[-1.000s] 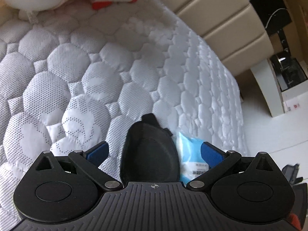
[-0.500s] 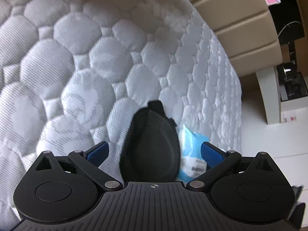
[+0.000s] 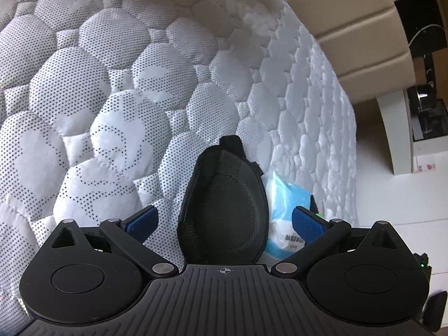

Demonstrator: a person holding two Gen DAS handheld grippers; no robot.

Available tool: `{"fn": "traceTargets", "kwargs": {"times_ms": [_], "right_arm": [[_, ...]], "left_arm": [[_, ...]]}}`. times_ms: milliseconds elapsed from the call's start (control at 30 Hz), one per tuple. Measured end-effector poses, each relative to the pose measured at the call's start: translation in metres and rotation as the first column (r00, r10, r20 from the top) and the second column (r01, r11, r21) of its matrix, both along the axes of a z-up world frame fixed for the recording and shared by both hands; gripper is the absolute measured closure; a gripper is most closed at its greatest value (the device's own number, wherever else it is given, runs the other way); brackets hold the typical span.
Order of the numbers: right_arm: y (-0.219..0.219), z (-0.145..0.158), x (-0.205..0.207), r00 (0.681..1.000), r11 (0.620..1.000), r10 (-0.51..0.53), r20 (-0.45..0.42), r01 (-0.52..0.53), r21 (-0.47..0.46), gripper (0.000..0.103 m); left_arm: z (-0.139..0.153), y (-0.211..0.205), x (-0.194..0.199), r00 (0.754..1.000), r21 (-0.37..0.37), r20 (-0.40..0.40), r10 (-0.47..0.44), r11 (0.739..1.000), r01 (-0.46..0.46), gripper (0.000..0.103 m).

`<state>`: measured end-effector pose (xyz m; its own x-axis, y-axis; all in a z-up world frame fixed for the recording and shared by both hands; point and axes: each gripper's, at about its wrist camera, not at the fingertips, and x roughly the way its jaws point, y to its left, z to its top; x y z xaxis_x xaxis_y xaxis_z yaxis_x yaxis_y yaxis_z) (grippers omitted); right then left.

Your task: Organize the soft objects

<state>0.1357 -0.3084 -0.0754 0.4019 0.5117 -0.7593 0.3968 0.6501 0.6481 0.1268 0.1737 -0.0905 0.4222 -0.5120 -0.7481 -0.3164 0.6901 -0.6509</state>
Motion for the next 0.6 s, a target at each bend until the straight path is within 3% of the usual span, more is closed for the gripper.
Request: {"fn": "traceTargets", "kwargs": {"times_ms": [100,167,233,333,433,500,600], "right_arm": [[-0.026,0.003,-0.004,0.987,0.982,-0.159,-0.01,0.157,-0.103,0.011],[-0.037,-0.01,-0.005,0.956,0.95,-0.288,-0.058,0.277,-0.14,0.011],[-0.048,-0.028,0.0,0.933,0.93,-0.353,-0.065,0.342,-0.136,0.012],[-0.056,-0.044,0.008,0.926,0.926,-0.371,-0.062,0.365,-0.091,0.017],[-0.042,-0.044,0.01,0.946,0.938,-0.323,-0.013,0.319,-0.134,0.044],[-0.034,-0.037,0.008,0.969,0.957,-0.247,-0.004,0.243,-0.159,0.072],[-0.021,-0.031,-0.005,0.983,0.979,-0.179,-0.028,0.175,-0.099,0.076]], "left_arm": [[-0.003,-0.002,0.003,1.0,-0.019,-0.012,-0.011,1.0,0.011,0.0],[-0.006,-0.004,0.005,1.0,-0.032,-0.019,-0.018,0.999,0.018,0.0],[-0.007,-0.006,0.006,0.999,-0.033,-0.026,-0.029,0.999,0.029,0.0],[-0.009,-0.006,0.006,0.999,-0.016,-0.033,-0.037,0.999,0.036,0.0],[-0.013,-0.005,0.009,0.998,-0.011,-0.049,-0.033,0.999,0.033,0.0],[-0.016,-0.004,0.008,0.997,-0.017,-0.064,-0.031,0.999,0.03,0.0],[-0.016,-0.003,0.007,0.997,-0.029,-0.066,-0.034,0.999,0.033,0.0]]}}
